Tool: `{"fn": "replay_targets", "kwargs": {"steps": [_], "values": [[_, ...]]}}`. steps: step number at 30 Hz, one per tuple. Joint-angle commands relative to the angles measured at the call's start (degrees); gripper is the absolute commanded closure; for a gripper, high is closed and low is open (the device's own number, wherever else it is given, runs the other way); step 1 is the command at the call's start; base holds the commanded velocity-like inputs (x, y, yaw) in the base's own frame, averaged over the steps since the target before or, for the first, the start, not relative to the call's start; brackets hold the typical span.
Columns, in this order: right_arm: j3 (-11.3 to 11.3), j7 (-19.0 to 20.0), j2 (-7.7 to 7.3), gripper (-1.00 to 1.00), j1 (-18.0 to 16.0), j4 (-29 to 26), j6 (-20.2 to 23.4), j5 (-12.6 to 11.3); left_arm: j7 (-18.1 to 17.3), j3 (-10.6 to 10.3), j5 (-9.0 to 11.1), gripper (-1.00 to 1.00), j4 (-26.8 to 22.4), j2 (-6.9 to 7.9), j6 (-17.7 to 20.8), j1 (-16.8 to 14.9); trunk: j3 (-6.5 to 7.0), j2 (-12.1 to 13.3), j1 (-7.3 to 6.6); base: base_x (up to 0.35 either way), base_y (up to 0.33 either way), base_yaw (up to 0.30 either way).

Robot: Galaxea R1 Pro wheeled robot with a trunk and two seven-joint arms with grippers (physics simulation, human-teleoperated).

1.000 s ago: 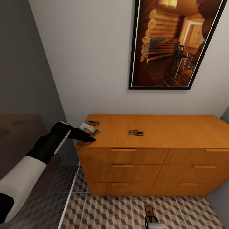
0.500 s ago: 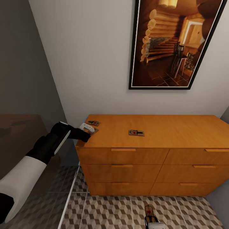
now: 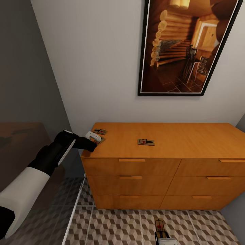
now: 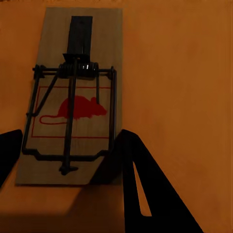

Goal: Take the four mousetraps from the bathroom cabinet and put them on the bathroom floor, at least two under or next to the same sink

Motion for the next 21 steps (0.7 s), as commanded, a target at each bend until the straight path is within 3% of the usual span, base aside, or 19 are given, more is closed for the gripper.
{"fn": "replay_targets", "kwargs": {"steps": [1,7,21], "values": [[0.5,-0.2,0.02,1.00,0.0,0.0,-0.2,-0.3,-0.2,-0.1,-0.1,1.00,-0.1,0.05,0.2,0.0,-0.05,0.0,0.00,0.000,0.000,0.000],[0.5,-0.2,0.04,1.00,-0.1,0.0,-0.2,-0.3,-0.2,0.0,-0.1,1.00,-0.7,-0.02,0.2,-0.1,-0.05,0.0,0.00,0.000,0.000,0.000],[0.5,-0.2,0.02,1.00,-0.1,0.0,-0.1,-0.3,-0.1,0.2,-0.1,1.00,-7.1,-0.04,0.7,-0.1,-0.05,0.0,0.00,0.000,0.000,0.000]]}}
